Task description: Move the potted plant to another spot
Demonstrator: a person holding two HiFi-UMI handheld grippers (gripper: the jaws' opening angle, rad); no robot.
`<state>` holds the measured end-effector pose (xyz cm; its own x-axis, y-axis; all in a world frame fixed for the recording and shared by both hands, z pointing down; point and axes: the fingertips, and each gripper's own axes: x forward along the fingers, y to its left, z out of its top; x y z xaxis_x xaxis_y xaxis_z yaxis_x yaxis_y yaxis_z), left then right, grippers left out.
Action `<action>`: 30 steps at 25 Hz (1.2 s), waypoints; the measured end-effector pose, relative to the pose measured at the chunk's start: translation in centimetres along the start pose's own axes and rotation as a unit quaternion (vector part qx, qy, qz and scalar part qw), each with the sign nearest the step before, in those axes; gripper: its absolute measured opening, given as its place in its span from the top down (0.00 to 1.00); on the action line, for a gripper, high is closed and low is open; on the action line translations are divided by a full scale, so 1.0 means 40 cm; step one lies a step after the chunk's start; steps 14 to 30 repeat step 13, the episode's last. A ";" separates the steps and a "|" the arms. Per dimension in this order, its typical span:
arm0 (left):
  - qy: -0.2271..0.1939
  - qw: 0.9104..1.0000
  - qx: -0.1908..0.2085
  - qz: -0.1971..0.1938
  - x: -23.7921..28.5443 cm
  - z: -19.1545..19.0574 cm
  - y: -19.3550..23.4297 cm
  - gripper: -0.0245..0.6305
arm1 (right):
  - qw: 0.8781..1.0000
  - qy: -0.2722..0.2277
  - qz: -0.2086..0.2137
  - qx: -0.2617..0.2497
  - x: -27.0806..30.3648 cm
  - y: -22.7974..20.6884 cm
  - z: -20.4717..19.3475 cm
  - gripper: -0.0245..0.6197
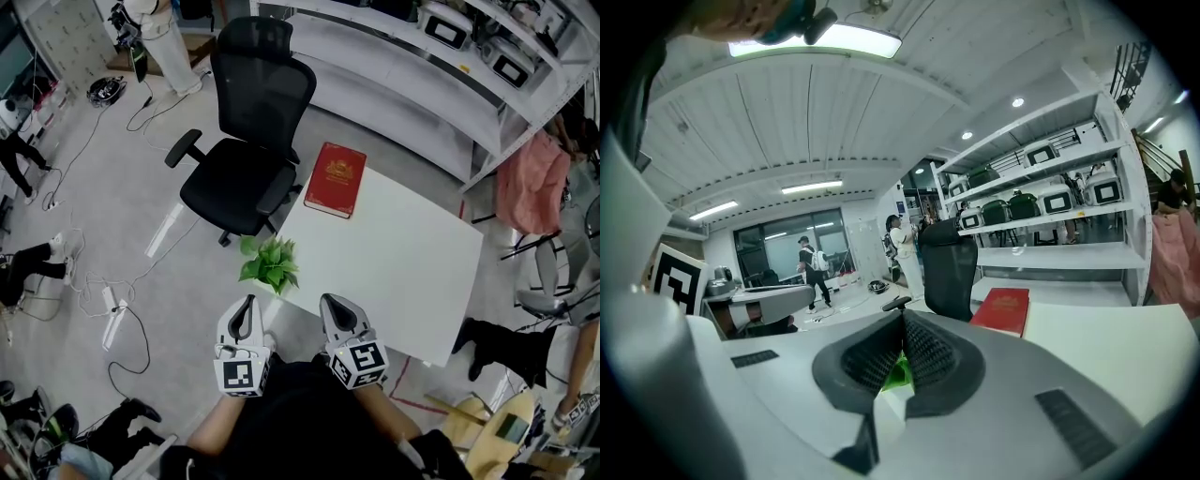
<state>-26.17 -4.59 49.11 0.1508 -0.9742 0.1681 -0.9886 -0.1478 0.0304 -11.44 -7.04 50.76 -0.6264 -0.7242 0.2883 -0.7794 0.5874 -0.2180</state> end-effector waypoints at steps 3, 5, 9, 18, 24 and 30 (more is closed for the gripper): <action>0.000 1.000 -0.004 0.006 -0.001 0.005 0.004 0.93 | 1.000 0.001 0.002 0.001 -0.001 0.003 -0.001 0.94; 0.006 1.000 -0.003 0.009 -0.004 0.005 0.006 0.93 | 1.000 0.001 0.002 0.001 -0.003 0.005 0.000 0.94; 0.006 1.000 -0.006 0.006 -0.008 0.000 0.003 0.93 | 1.000 0.000 0.002 0.004 -0.005 0.007 -0.004 0.94; 0.017 1.000 -0.009 0.010 -0.010 -0.001 0.002 0.93 | 1.000 0.001 0.002 0.003 -0.007 0.007 -0.008 0.94; 0.017 1.000 -0.009 0.010 -0.010 -0.001 0.002 0.93 | 1.000 0.001 0.002 0.003 -0.007 0.007 -0.008 0.94; 0.017 1.000 -0.009 0.010 -0.010 -0.001 0.002 0.93 | 1.000 0.001 0.002 0.003 -0.007 0.007 -0.008 0.94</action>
